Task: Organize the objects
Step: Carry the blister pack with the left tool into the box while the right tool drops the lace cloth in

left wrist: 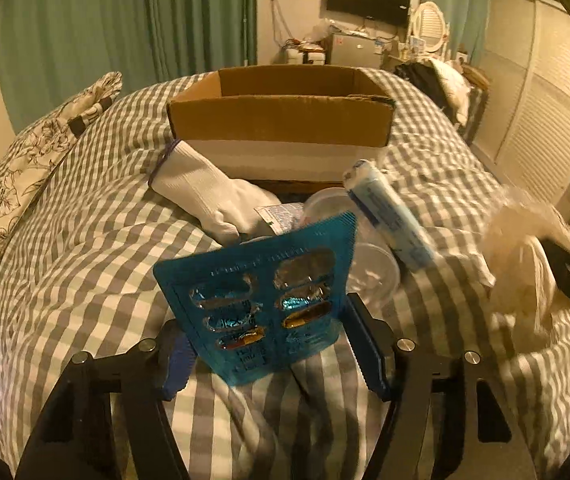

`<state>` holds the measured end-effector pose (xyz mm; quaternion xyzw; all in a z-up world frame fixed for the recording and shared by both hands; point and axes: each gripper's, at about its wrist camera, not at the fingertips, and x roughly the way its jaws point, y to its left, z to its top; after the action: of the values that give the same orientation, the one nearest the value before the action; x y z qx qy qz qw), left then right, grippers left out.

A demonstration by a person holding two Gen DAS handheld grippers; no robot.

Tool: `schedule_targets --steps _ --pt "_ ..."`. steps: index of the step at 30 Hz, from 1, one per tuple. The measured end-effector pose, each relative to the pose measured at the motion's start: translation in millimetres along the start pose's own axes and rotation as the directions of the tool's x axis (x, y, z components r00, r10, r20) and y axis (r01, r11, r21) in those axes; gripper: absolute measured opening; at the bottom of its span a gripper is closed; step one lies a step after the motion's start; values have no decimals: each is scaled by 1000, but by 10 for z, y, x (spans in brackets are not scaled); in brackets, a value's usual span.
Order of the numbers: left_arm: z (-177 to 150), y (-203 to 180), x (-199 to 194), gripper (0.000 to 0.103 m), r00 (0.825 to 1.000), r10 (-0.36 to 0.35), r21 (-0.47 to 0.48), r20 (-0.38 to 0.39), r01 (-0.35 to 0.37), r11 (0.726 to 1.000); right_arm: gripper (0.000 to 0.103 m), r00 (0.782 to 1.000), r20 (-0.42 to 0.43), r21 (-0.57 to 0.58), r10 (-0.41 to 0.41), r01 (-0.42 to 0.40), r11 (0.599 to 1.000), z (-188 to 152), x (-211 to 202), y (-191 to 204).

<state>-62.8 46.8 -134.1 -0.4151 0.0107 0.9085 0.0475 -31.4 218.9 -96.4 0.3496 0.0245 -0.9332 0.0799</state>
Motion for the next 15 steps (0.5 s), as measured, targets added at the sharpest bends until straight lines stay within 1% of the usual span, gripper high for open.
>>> schedule_targets --steps 2,4,8,11,15 --pt "-17 6 -108 69 1000 -14 12 16 14 1000 12 1000 10 -6 -8 8 1000 17 -64 20" --pt "-7 28 -206 69 999 -13 19 36 13 1000 12 1000 22 -11 -15 16 1000 34 -132 34" --pt "43 127 -458 69 996 -18 8 89 18 1000 12 999 48 -28 -22 23 999 79 -278 104" --pt "117 224 -649 69 991 -31 -12 129 33 999 12 998 64 -41 -19 22 999 127 -356 166" --pt "282 310 -877 69 981 -45 -10 187 48 999 12 996 92 -65 -12 18 998 252 -459 246"
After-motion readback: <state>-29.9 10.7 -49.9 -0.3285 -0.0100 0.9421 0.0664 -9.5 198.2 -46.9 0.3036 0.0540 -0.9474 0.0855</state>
